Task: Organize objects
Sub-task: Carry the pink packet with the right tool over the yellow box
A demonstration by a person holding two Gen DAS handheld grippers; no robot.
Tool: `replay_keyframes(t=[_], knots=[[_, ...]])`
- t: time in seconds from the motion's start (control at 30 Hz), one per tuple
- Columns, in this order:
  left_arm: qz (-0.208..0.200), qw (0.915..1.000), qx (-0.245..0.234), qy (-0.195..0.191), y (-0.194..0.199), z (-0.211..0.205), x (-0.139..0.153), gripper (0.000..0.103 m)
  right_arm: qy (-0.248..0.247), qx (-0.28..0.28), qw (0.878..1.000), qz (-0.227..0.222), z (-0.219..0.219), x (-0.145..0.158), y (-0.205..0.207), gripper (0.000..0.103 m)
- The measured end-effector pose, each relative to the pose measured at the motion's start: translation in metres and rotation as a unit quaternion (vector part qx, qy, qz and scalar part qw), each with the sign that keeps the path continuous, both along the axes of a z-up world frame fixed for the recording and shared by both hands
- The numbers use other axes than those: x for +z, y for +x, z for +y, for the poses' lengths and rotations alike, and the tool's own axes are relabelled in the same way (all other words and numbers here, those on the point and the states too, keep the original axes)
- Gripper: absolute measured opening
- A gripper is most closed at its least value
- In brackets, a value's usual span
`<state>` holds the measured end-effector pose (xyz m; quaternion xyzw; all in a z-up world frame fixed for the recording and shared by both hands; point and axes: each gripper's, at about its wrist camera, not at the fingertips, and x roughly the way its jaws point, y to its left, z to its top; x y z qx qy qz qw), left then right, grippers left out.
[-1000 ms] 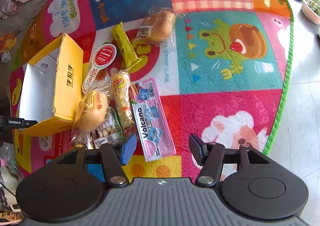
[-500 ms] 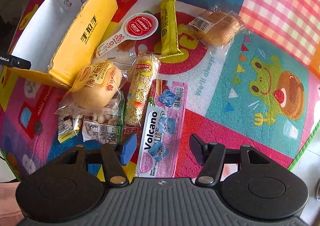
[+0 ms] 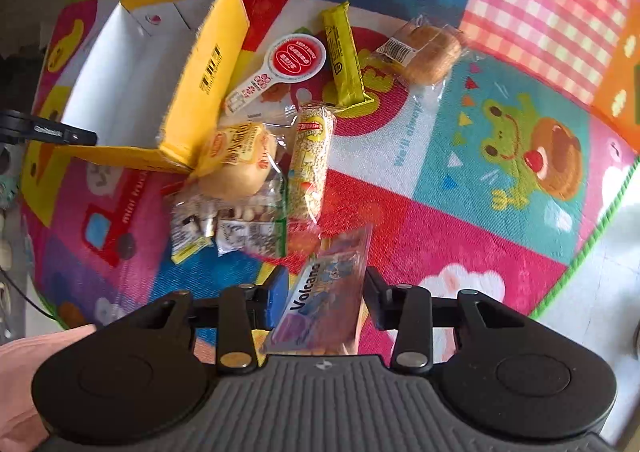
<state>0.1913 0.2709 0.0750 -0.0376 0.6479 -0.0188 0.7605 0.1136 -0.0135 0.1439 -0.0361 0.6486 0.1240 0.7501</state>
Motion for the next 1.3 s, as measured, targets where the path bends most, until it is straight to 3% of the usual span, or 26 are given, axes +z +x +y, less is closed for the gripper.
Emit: replay_keyframes(t=[0.17, 0.27, 0.33, 0.4, 0.47, 0.57, 0.63, 0.73, 0.8, 0.87, 1.0, 1.13, 1.23, 1.3], knots=[[-0.002, 0.9996, -0.013, -0.024, 0.0, 0.008, -0.004, 0.009, 0.0, -0.05, 0.999, -0.017, 0.017, 0.045, -0.037, 0.015], [-0.008, 0.9992, -0.029, -0.026, 0.003, 0.01, -0.004, 0.009, -0.015, -0.083, 0.996, -0.028, 0.014, 0.05, -0.053, 0.017], [-0.01, 0.999, -0.035, -0.027, 0.002, 0.012, -0.004, 0.009, -0.029, -0.094, 0.995, -0.033, 0.01, 0.049, -0.066, 0.026], [-0.011, 0.9988, -0.038, -0.028, 0.002, 0.013, -0.004, 0.009, -0.055, -0.081, 0.994, -0.04, 0.008, 0.041, -0.082, 0.062], [-0.011, 0.9987, -0.041, -0.03, 0.0, 0.015, -0.003, 0.009, -0.071, -0.073, 0.994, -0.033, 0.002, 0.034, -0.099, 0.071], [-0.008, 0.9988, -0.039, -0.028, -0.001, 0.017, -0.003, 0.009, -0.004, -0.208, 0.978, -0.002, -0.039, 0.027, -0.116, 0.071], [-0.003, 0.9991, -0.034, -0.026, 0.001, 0.018, -0.003, 0.009, -0.014, -0.243, 0.97, -0.006, -0.052, 0.025, -0.128, 0.071], [0.003, 0.9993, -0.035, -0.015, 0.006, 0.016, -0.005, 0.009, -0.085, -0.156, 0.984, -0.008, -0.036, 0.016, -0.136, 0.071], [0.006, 0.9996, -0.027, -0.008, 0.008, 0.013, -0.006, 0.009, -0.104, -0.092, 0.99, -0.012, -0.024, 0.009, -0.137, 0.071], [0.01, 0.9998, -0.018, -0.004, 0.009, 0.011, -0.005, 0.009, -0.113, -0.063, 0.991, -0.025, -0.019, 0.003, -0.133, 0.071], [0.01, 0.9994, -0.028, 0.017, 0.008, 0.003, 0.0, 0.009, -0.084, -0.096, 0.991, -0.033, -0.023, -0.024, -0.105, 0.071], [0.011, 0.9993, -0.026, 0.024, 0.008, 0.001, 0.006, 0.009, -0.043, -0.174, 0.984, 0.021, -0.026, -0.071, -0.092, 0.072], [0.011, 0.9996, -0.016, 0.02, 0.009, 0.003, 0.007, 0.009, 0.038, -0.163, 0.985, 0.029, -0.016, -0.063, -0.105, 0.072], [0.012, 0.9996, -0.01, 0.024, 0.011, 0.004, 0.005, 0.009, 0.028, -0.126, 0.992, 0.007, -0.011, -0.047, -0.112, 0.072]])
